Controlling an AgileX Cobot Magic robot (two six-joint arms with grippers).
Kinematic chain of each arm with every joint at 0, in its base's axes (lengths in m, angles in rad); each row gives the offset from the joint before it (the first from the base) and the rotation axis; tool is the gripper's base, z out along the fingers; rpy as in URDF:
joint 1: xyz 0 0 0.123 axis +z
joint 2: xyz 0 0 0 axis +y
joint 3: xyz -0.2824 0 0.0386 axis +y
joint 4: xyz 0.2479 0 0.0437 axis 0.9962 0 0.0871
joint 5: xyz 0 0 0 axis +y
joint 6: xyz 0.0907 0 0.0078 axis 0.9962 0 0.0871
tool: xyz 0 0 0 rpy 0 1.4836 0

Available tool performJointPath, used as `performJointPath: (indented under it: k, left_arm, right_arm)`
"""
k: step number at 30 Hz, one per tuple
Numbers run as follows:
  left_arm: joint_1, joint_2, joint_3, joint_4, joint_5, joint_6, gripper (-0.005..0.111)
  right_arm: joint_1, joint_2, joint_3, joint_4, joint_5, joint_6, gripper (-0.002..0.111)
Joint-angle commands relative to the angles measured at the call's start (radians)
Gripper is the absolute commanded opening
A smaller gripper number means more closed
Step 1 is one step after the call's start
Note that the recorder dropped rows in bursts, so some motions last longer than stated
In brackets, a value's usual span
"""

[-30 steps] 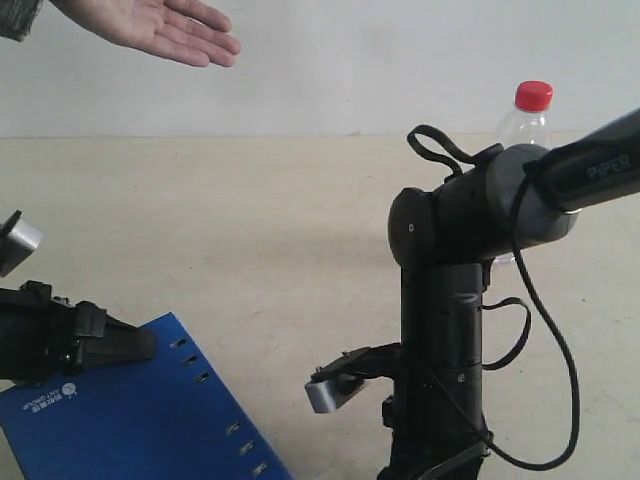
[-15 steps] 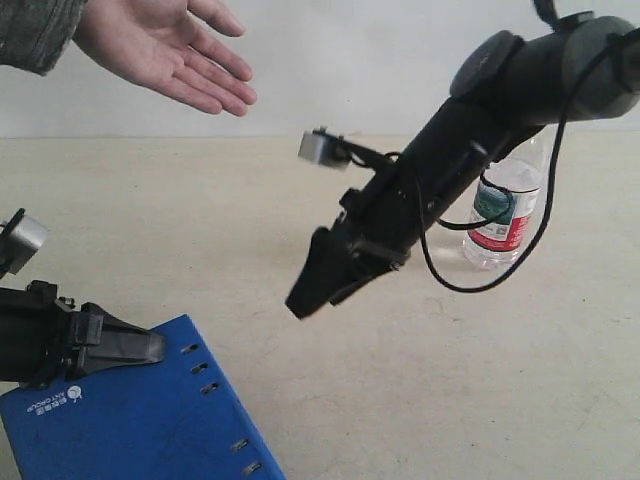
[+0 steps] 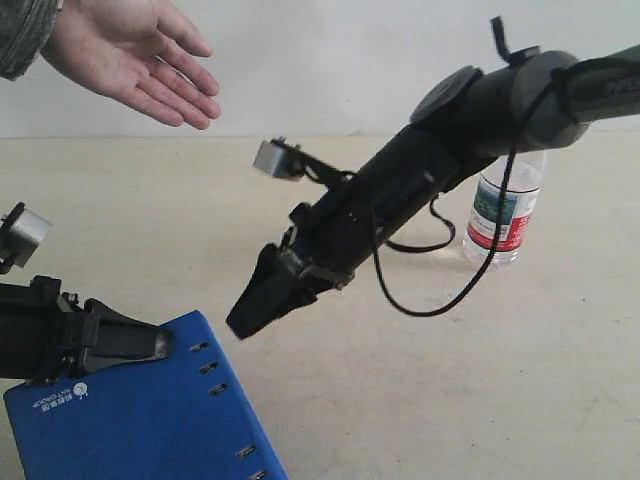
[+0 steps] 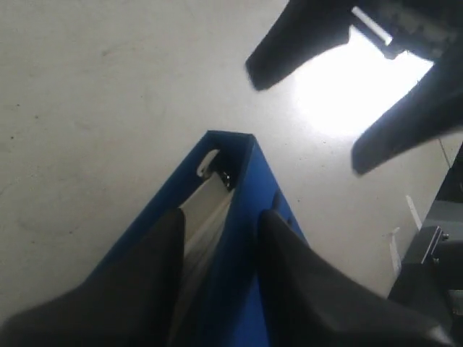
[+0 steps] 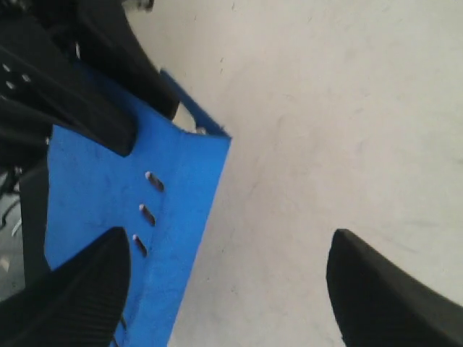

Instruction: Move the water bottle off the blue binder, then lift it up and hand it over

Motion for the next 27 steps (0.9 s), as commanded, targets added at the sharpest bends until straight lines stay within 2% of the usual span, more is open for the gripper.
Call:
performJointPath:
  k: [1,5,22,23,25,27]
  left_arm:
    - [-0.006,-0.001,0.006,-0.024,0.033,0.023,0.004]
    - [-0.006,-0.001,0.006,-0.024,0.033,0.025,0.004]
    - [-0.006,-0.001,0.006,-0.036,0.041,0.040,0.004]
    - [-0.006,-0.001,0.006,-0.041,0.029,0.040,0.004]
    - [-0.006,-0.001,0.006,-0.048,0.000,0.040,0.005]
    - [-0.006,-0.001,0.006,-0.050,-0.004,0.040,0.006]
  right_arm:
    - [0.085,0.040,-0.001,-0.056,-0.004,-0.017,0.068]
    - [0.115,0.069,-0.001,-0.063,-0.004,0.003,0.068]
    - [0.166,0.155,-0.001,0.121,0.072,-0.042,0.067]
    - [0.168,0.155,-0.001,0.134,0.072,-0.058,0.065]
    - [0.168,0.155,-0.001,0.192,0.072,-0.106,0.055]
    - [0.170,0.155,-0.001,0.247,0.072,-0.141,0.040]
